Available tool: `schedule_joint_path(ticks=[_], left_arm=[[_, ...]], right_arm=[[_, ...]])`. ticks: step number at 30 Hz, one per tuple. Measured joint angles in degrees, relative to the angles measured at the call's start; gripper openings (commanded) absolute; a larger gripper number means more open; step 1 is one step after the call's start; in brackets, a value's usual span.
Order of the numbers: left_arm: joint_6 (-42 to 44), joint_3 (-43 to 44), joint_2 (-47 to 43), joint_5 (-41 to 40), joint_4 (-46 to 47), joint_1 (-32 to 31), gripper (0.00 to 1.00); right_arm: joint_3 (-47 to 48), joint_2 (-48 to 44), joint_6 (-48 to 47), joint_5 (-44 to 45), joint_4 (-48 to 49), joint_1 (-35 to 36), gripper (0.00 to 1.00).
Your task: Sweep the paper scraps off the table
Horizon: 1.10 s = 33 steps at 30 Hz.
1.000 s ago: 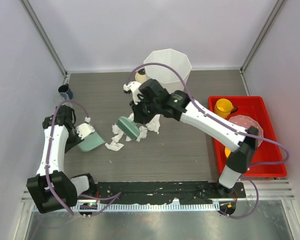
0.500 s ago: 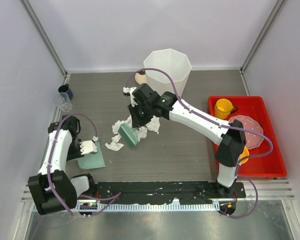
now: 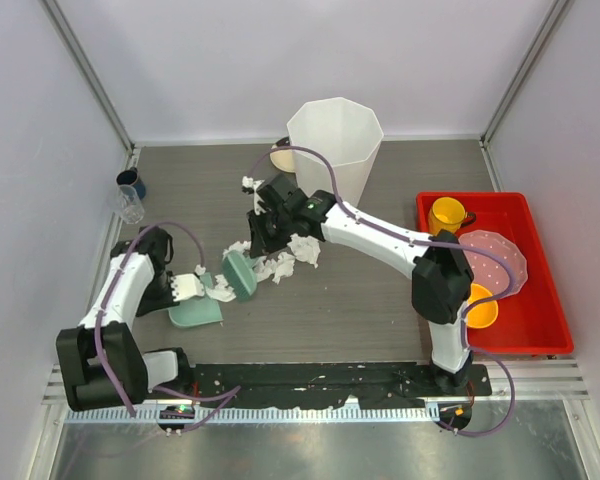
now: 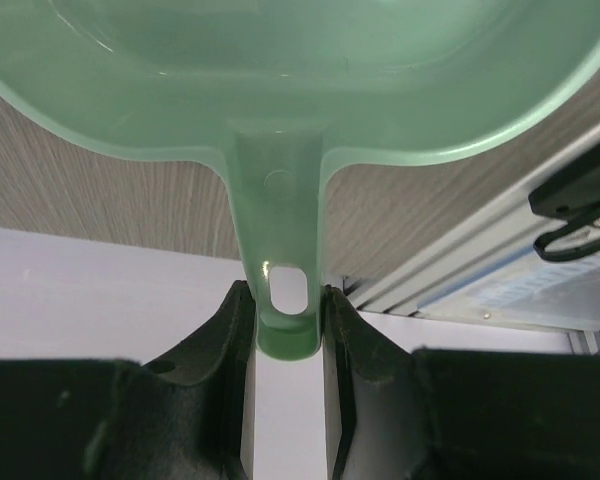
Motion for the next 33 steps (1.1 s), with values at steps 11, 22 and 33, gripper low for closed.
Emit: schedule_joint_path(ticks=[11, 22, 33], left_arm=[[-5.5, -0.6, 4.7, 8.3, 8.8, -1.1, 0.00], [-9.6, -2.0, 5.4, 17.4, 15.1, 1.4, 0.00], [-10.7, -3.7, 2.1, 16.8, 15.3, 2.5, 0.00]], right_arm=[[2.4, 2.5, 6.8, -7.7, 9.7, 0.0, 0.01], [11.1, 2.2, 0.3, -2.1, -0.4, -1.2, 0.01], [18.1, -0.4, -7.0, 8.9, -7.8, -1.2, 0.01]])
